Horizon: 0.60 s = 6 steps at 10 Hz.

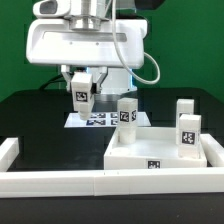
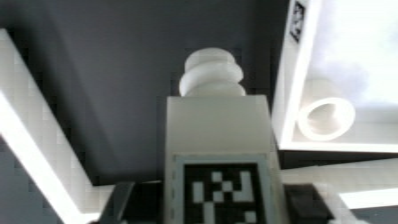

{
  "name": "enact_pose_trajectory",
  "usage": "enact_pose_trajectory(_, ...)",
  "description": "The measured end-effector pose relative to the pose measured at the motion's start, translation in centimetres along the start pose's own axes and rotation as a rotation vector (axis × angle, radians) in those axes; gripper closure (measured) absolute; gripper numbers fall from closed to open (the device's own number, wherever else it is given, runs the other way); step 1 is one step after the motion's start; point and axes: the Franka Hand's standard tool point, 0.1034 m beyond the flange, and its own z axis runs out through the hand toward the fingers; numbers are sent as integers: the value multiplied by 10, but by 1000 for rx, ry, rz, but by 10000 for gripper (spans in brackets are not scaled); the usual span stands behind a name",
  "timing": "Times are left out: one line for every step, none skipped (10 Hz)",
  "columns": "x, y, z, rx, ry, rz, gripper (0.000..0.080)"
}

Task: Assemble square table

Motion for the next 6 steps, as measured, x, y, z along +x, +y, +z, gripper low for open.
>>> enact_pose_trajectory(0, -1, 0, 0, -1, -1, 512)
enact_pose_trajectory(0, -1, 0, 0, -1, -1, 512)
enact_pose_trajectory(0, -1, 0, 1, -1, -4, 512)
enact_pose_trajectory(1, -4, 0, 9, 2, -3, 512)
enact_pose_trajectory(1, -15, 1, 17, 4, -14, 512)
enact_pose_trajectory(5, -24, 1, 24, 7, -25, 512)
